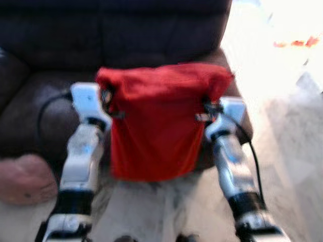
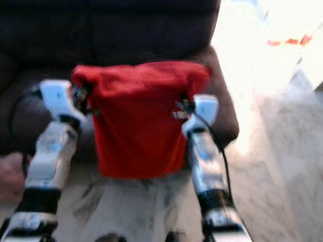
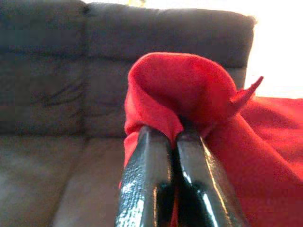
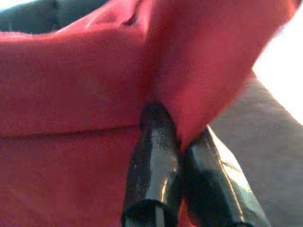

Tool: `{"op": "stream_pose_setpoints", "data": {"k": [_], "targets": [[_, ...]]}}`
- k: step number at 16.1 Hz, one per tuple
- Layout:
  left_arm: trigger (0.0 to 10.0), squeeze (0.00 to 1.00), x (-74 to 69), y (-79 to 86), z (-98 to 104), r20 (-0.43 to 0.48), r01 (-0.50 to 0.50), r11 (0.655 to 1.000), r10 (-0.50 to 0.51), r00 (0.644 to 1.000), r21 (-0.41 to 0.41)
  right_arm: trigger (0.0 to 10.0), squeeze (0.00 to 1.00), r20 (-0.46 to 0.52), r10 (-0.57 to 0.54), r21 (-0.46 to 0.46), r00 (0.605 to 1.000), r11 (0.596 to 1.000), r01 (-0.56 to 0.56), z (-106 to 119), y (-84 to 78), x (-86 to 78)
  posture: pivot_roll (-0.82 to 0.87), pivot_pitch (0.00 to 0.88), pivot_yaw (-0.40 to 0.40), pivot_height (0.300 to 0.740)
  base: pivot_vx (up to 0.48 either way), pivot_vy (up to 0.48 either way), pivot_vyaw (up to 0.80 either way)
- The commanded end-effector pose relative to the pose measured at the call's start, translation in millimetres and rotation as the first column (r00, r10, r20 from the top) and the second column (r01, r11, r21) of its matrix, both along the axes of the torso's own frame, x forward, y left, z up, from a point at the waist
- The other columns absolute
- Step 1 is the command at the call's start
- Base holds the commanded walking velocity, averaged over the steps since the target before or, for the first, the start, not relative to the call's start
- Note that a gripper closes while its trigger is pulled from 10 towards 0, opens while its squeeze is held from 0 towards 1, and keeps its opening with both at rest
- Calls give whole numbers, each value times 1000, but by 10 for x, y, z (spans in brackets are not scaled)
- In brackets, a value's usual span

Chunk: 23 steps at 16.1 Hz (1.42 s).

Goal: Move the pillow to the sofa from floor

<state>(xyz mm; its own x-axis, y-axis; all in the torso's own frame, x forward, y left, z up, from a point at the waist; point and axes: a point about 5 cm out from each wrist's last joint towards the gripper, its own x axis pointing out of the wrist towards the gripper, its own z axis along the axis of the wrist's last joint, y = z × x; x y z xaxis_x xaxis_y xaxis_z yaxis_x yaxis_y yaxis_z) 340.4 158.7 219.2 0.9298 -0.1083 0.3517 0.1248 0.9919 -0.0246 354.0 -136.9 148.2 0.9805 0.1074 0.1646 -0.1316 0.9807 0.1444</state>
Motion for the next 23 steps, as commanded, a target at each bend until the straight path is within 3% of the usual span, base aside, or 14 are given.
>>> {"op": "stream_pose_setpoints", "data": {"k": [1, 6, 12, 16, 21, 23], "targets": [[10000, 0, -28, 51, 259, 90, -7, 999, 3, 996, 39, 10000, 0, 85, -10, 9, 996, 1000, 10, 191, -2, 26, 191, 163, -25, 740, 311, 0, 0], [10000, 0, -1, 37, 329, 108, 10, 998, -17, 994, 64, 10000, 0, 54, -2, 17, 999, 1000, 1, 90, 79, 0, 201, 137, -1, 740, 312, 0, 0], [10000, 0, 39, -54, 464, 141, 57, 996, -67, 988, 75, 10000, 0, 112, -37, 36, 993, 999, 33, 282, 48, 78, 197, 94, 30, 740, 312, 0, 0], [10000, 0, 61, -86, 607, 188, 72, 995, -83, 979, 61, 10000, 0, 221, -58, 51, 974, 998, 48, 647, -2, 133, 189, 67, 37, 740, 309, 0, 0], [10000, 0, 52, -90, 976, 302, 85, 996, -92, 949, 37, 10000, 0, 427, -67, 81, 902, 996, 36, 1431, -31, 194, 180, 44, 25, 740, 314, 0, 0], [10000, 0, 66, -82, 985, 303, 84, 995, -94, 948, 45, 10000, 0, 453, -65, 96, 889, 995, 24, 1533, -12, 188, 179, 44, 22, 740, 311, 0, 0]]}}
